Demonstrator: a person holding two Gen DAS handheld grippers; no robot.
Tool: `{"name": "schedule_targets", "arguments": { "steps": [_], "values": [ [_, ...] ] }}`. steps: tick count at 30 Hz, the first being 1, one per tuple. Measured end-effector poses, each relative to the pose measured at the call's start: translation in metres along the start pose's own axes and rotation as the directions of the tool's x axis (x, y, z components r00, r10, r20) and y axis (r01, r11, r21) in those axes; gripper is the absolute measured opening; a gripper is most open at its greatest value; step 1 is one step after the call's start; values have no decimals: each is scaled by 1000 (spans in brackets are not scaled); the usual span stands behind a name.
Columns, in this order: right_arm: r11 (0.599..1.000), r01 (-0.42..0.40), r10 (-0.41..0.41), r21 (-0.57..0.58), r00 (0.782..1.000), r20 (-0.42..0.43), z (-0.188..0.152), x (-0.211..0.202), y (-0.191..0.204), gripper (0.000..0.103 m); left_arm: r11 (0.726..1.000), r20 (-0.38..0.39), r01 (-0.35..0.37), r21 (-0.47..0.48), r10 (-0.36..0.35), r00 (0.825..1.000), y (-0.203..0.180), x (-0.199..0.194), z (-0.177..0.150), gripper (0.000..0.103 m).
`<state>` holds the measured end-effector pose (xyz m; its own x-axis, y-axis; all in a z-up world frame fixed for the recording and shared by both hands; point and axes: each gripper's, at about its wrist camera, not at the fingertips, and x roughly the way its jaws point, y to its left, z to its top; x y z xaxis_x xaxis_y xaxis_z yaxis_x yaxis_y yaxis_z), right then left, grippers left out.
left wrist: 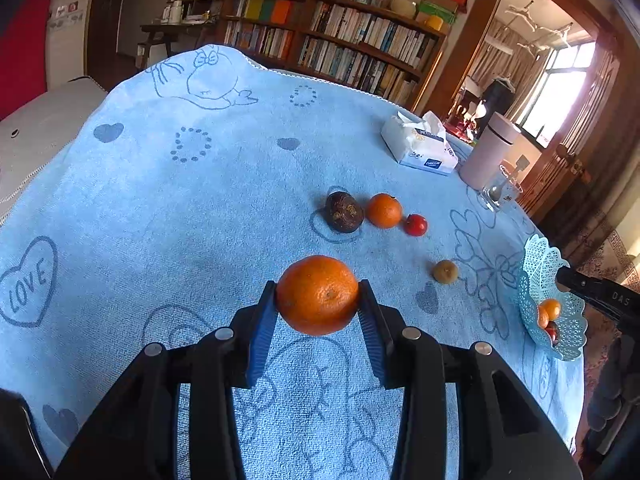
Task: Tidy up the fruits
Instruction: 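Grasp the brown kiwi with the right tool while the left tool lifts the orange, then lower the brown kiwi into the basket and open the right tool while the left tool carries the orange, then lower the orange into the basket and open the left tool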
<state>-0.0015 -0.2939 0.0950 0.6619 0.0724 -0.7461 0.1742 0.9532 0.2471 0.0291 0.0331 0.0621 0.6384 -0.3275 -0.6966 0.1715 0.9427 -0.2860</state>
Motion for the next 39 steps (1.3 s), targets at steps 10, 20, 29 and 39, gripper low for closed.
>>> {"name": "schedule_targets", "arguments": {
  "steps": [10, 20, 29, 39],
  "values": [
    [994, 21, -24, 108, 999, 33, -19, -23, -57, 28, 1000, -27, -3, 15, 4, 1000, -6, 6, -10, 40],
    [977, 100, -110, 188, 993, 42, -39, -33, -102, 28, 999, -54, -4, 39, 6, 999, -17, 13, -19, 40],
    [959, 142, -168, 246, 982, 89, -43, -41, -123, 55, 996, -58, 11, 93, -5, 998, -41, 12, -21, 40],
    [951, 143, -194, 274, 966, 168, -46, -57, -127, 63, 983, -87, 54, 176, -40, 995, -88, 18, -24, 40]
  ]
}}
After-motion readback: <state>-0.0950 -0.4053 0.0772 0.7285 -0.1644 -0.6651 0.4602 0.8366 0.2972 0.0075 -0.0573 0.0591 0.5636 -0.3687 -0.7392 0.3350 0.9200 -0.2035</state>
